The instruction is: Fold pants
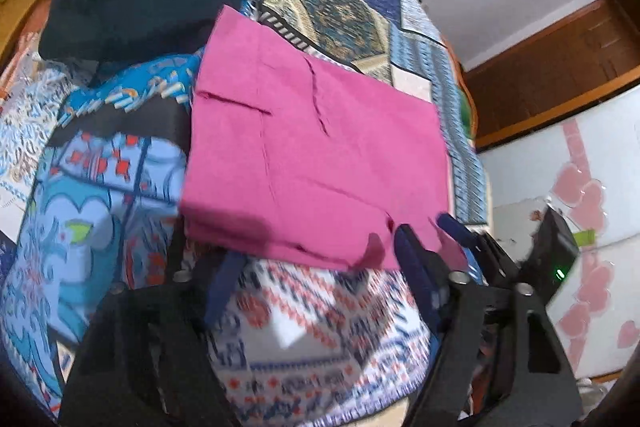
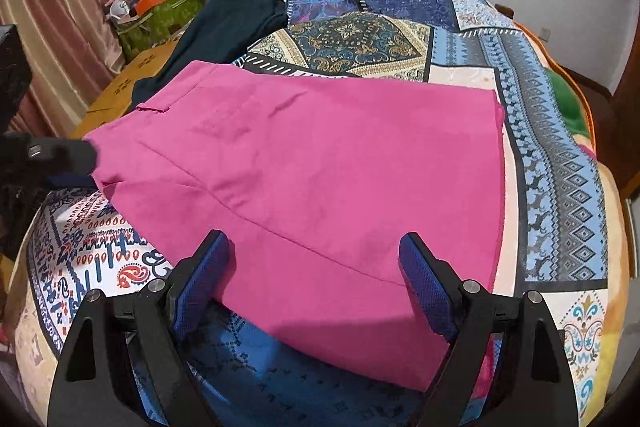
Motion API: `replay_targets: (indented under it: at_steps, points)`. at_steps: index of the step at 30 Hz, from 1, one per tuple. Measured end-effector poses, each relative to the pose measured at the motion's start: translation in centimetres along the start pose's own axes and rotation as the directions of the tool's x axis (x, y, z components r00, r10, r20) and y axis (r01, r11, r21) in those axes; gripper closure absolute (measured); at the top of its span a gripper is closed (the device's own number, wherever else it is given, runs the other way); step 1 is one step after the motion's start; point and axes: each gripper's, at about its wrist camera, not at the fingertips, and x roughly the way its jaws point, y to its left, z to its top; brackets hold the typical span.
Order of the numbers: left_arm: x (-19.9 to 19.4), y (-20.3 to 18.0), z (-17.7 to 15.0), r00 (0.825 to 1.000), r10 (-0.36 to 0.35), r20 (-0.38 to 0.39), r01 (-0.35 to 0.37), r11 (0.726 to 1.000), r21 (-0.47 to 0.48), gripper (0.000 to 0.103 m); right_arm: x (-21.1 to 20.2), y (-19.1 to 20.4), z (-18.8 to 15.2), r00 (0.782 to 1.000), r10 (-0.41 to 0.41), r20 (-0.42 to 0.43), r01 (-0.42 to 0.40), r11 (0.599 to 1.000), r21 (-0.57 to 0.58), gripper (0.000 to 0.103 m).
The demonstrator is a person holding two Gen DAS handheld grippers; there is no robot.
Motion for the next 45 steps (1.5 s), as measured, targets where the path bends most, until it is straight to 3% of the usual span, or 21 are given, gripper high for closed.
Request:
replay_targets:
  at_steps: [1, 4, 9, 11, 13, 15, 16, 19, 20, 21, 24, 26, 30, 33, 35, 38, 40, 45]
  points:
    - [0.1, 0.0, 0.2, 0.999, 0.038, 0.015, -0.038, 0.999, 0.000, 0.051, 0.0, -0.1, -0.1, 1.000, 0.007, -0.004, -0.007, 1.000, 0.007, 0.018]
    - [0.3, -0.3, 0.4, 0.986, 0.147, 0.076, -0.148, 0.989, 0.011, 0.070, -0.1, -0.2, -0.2, 1.000, 0.016, -0.006, -0.016, 1.000, 0.021, 0.018]
    - [-0.4, -1.7, 0.0, 0.963, 0.210, 0.167, -0.231, 0.966, 0.119, 0.082, -0.4, -0.3, -0.3, 1.000, 0.021, -0.002, -0.021, 0.999, 0.030, 0.018]
    - [-1.4, -2.9, -0.2, 0.940, 0.251, 0.232, -0.295, 0.938, 0.182, 0.084, -0.6, -0.4, -0.4, 1.000, 0.021, 0.001, -0.021, 0.999, 0.034, 0.018]
    - [-2.6, -4.0, -0.7, 0.905, 0.293, 0.308, -0.370, 0.900, 0.233, 0.084, -0.9, -0.6, -0.5, 1.000, 0.019, 0.002, -0.019, 0.999, 0.039, 0.018]
    - [-4.1, -4.8, -1.1, 0.846, 0.341, 0.410, -0.467, 0.846, 0.259, 0.085, -1.2, -0.8, -0.8, 1.000, 0.017, 0.001, -0.017, 0.999, 0.043, 0.018]
    - [-5.0, -5.2, -1.4, 0.804, 0.366, 0.470, -0.523, 0.810, 0.265, 0.085, -1.3, -0.9, -0.8, 1.000, 0.016, 0.000, -0.016, 0.999, 0.045, 0.018]
    - [-6.6, -6.0, -1.8, 0.724, 0.393, 0.567, -0.615, 0.740, 0.273, 0.085, -1.6, -1.1, -1.2, 1.000, 0.013, -0.002, -0.012, 0.999, 0.052, 0.018]
    - [-6.9, -6.4, -1.8, 0.704, 0.392, 0.592, -0.637, 0.717, 0.284, 0.085, -1.7, -1.1, -1.3, 1.000, 0.014, -0.001, -0.014, 0.998, 0.055, 0.018]
    - [-7.1, -6.7, -1.9, 0.701, 0.387, 0.599, -0.642, 0.708, 0.293, 0.085, -1.7, -1.1, -1.4, 1.000, 0.018, 0.000, -0.018, 0.998, 0.059, 0.018]
    - [-7.0, -7.6, -1.6, 0.703, 0.369, 0.608, -0.646, 0.688, 0.329, 0.086, -1.5, -1.0, -1.4, 1.000, 0.018, -0.001, -0.018, 0.998, 0.064, 0.018]
    - [-6.8, -8.4, -1.4, 0.715, 0.348, 0.606, -0.635, 0.686, 0.356, 0.086, -1.5, -1.0, -1.3, 1.000, 0.017, -0.001, -0.017, 0.998, 0.067, 0.018]
    - [-6.6, -10.3, -0.9, 0.773, 0.282, 0.568, -0.564, 0.716, 0.412, 0.087, -1.5, -1.0, -1.4, 1.000, 0.019, -0.002, -0.019, 0.997, 0.073, 0.018]
    - [-6.2, -11.6, -0.2, 0.827, 0.226, 0.514, -0.485, 0.749, 0.451, 0.088, -1.6, -1.1, -1.4, 1.000, 0.019, -0.002, -0.019, 0.997, 0.073, 0.018]
    - [-6.0, -12.2, 0.4, 0.873, 0.177, 0.455, -0.408, 0.775, 0.482, 0.088, -1.5, -1.1, -1.4, 1.000, 0.021, -0.001, -0.021, 0.997, 0.075, 0.018]
    - [-5.3, -12.9, 1.2, 0.916, 0.124, 0.381, -0.317, 0.808, 0.496, 0.089, -1.5, -1.2, -1.4, 1.000, 0.024, -0.001, -0.024, 0.997, 0.079, 0.018]
    - [-4.7, -13.2, 1.8, 0.939, 0.094, 0.330, -0.257, 0.831, 0.494, 0.089, -1.6, -1.2, -1.4, 1.000, 0.025, 0.000, -0.025, 0.996, 0.080, 0.018]
    - [-3.0, -13.7, 2.5, 0.970, 0.052, 0.236, -0.163, 0.861, 0.481, 0.089, -1.5, -1.2, -1.4, 1.000, 0.031, 0.000, -0.031, 0.996, 0.086, 0.018]
